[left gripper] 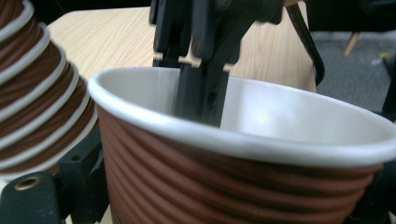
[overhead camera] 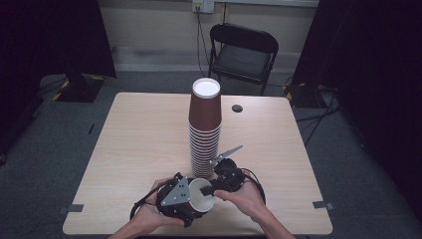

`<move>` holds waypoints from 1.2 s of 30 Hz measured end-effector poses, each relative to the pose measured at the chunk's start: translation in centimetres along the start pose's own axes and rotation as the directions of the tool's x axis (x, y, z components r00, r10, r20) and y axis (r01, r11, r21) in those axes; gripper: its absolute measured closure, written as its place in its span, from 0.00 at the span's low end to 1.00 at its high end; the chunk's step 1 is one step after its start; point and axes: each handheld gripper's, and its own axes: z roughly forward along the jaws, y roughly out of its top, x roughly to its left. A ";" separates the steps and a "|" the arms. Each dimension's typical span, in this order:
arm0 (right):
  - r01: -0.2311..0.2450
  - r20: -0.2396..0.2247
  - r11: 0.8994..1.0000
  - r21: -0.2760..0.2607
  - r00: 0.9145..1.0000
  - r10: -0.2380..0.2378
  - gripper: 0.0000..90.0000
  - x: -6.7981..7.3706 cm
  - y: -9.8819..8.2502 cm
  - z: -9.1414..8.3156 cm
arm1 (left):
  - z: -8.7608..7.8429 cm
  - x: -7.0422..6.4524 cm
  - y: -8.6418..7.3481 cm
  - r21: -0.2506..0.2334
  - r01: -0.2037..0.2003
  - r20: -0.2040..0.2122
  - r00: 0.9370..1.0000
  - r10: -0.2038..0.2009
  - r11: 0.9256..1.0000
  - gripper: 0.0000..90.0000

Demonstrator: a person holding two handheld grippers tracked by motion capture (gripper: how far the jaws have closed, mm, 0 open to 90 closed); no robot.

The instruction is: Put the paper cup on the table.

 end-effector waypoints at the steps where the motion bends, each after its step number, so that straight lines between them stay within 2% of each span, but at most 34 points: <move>1: -0.004 0.002 1.000 -0.012 1.000 0.004 0.67 0.0 -0.1 -0.1 | -0.1 0.1 -0.1 -0.004 0.007 -0.007 1.000 -0.007 1.000 0.11; 6: 0.002 0.011 0.998 -0.062 1.000 -0.001 0.61 -0.4 -0.5 -0.4 | -0.7 0.8 -0.4 -0.030 0.043 -0.021 0.999 -0.044 0.999 0.11; 9: 0.007 -0.001 0.995 -0.102 1.000 -0.007 0.60 -0.4 -0.7 -0.7 | -0.7 0.9 -0.4 -0.032 0.056 -0.023 0.998 -0.057 0.998 0.11; 10: 0.008 -0.006 0.993 -0.121 1.000 -0.009 0.60 -0.5 -0.7 -0.8 | -0.8 1.0 -0.5 -0.039 0.072 -0.028 0.997 -0.073 0.997 0.11; 11: 0.009 -0.006 0.991 -0.132 1.000 -0.010 0.60 -0.5 -0.8 -0.9 | -0.8 1.1 -0.6 -0.036 0.069 -0.029 0.997 -0.070 0.997 0.11; 15: 0.010 -0.006 0.988 -0.152 1.000 -0.011 0.56 -0.8 -1.0 -1.3 | -0.9 1.4 -0.7 -0.045 0.094 -0.036 0.995 -0.095 0.995 0.11; 20: 0.014 -0.020 0.977 -0.213 1.000 -0.019 0.55 -1.2 -1.3 -1.9 | -1.1 1.8 -0.8 -0.055 0.115 -0.038 0.992 -0.117 0.992 0.11; 25: 0.008 -0.024 0.964 -0.265 1.000 -0.015 0.54 -1.9 -1.6 -2.6 | -1.4 2.3 -1.0 -0.082 0.168 -0.038 0.984 -0.171 0.982 0.11; 28: -0.002 -0.017 0.963 -0.269 1.000 -0.003 0.54 -2.2 -2.0 -2.9 | -1.7 2.5 -1.1 -0.091 0.185 -0.041 0.981 -0.189 0.979 0.11; 32: -0.003 0.003 0.956 -0.292 1.000 0.005 0.53 -2.6 -2.7 -3.4 | -2.2 2.8 -1.3 -0.097 0.202 -0.049 0.977 -0.207 0.975 0.11; 33: -0.001 0.013 0.955 -0.298 1.000 0.005 0.52 -2.8 -2.9 -3.5 | -2.3 2.9 -1.3 -0.107 0.217 -0.052 0.973 -0.223 0.970 0.11; 36: 0.002 0.035 0.948 -0.319 0.999 0.010 0.52 -3.2 -3.3 -3.9 | -2.9 3.2 -1.5 -0.109 0.229 -0.068 0.969 -0.238 0.967 0.11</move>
